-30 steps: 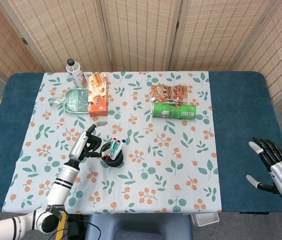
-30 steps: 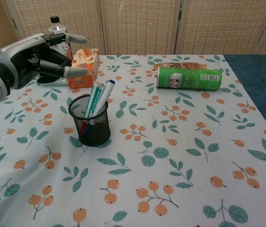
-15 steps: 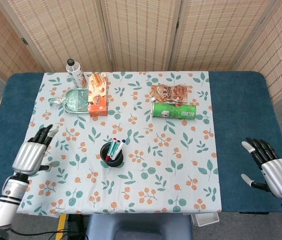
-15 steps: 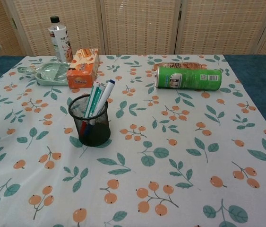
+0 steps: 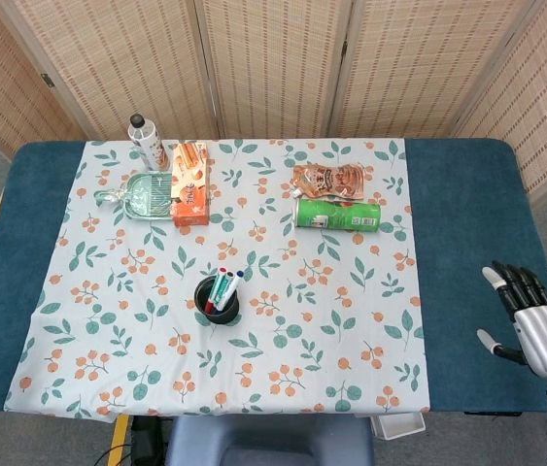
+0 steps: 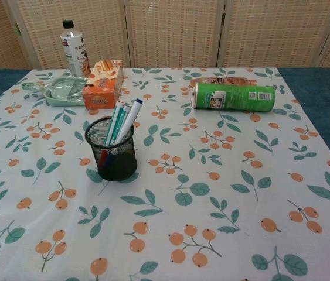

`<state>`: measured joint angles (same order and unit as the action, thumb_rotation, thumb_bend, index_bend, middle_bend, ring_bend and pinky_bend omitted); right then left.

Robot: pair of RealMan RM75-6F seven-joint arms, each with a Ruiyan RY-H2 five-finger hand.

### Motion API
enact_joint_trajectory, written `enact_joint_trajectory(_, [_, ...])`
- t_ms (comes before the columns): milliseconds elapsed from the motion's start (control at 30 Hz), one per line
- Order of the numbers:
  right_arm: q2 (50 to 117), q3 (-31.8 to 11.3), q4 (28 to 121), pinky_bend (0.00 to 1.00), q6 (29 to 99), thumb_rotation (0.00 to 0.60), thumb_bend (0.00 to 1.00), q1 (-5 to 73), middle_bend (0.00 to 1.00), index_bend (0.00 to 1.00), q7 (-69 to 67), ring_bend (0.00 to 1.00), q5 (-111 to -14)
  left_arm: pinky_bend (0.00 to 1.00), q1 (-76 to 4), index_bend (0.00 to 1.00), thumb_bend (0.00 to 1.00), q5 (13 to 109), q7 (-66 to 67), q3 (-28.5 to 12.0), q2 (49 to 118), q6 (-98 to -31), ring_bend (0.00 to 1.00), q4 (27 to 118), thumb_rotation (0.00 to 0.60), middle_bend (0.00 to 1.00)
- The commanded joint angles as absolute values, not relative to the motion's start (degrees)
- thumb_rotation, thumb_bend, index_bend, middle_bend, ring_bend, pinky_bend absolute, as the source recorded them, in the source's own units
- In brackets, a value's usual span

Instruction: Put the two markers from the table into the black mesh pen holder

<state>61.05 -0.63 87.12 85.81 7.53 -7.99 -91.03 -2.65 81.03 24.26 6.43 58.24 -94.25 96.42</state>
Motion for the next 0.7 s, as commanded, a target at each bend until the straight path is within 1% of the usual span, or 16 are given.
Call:
enact_joint_trajectory(33, [62.3, -2.7, 89.3, 0.0, 87.5, 0.6, 0.25, 5.2, 0.0, 0.0, -0.3, 0.0, -85.3, 0.34, -1.3, 0.0, 0.16, 82.9, 23.5, 6.6, 56.3, -96.2, 0.0, 97.5, 0.6, 0.0])
enact_joint_trajectory(167, [64.0, -4.7, 91.6, 0.0, 90.0, 0.6, 0.25, 3.2, 0.0, 0.0, 6.5, 0.0, -80.3, 0.34, -0.8, 0.0, 0.16, 84.0, 22.7, 6.1, 55.8, -96.5, 0.0, 98.5, 0.6, 0.0])
enact_joint_trajectory(300, [64.8, -5.7, 93.1, 0.0, 90.9, 0.6, 0.25, 2.4, 0.0, 0.0, 9.3, 0.0, -78.1, 0.34, -0.9, 0.0, 0.16, 84.9, 20.4, 4.7, 57.0, -96.6, 0.0, 97.2, 0.6, 0.0])
enact_joint_trajectory(567, [65.5, -5.6, 93.9, 0.0, 88.8, 0.6, 0.25, 3.1, 0.0, 0.0, 10.8, 0.0, -78.3, 0.34, -0.4, 0.0, 0.16, 85.2, 14.0, 1.5, 63.6, -97.6, 0.0, 87.4, 0.6, 0.0])
enact_joint_trajectory(700, [65.6, -5.0, 93.6, 0.0, 86.9, 0.6, 0.25, 3.8, 0.0, 0.0, 11.4, 0.0, -79.0, 0.34, -0.3, 0.0, 0.16, 83.6, 10.3, 0.5, 66.6, -95.8, 0.0, 82.2, 0.6, 0.0])
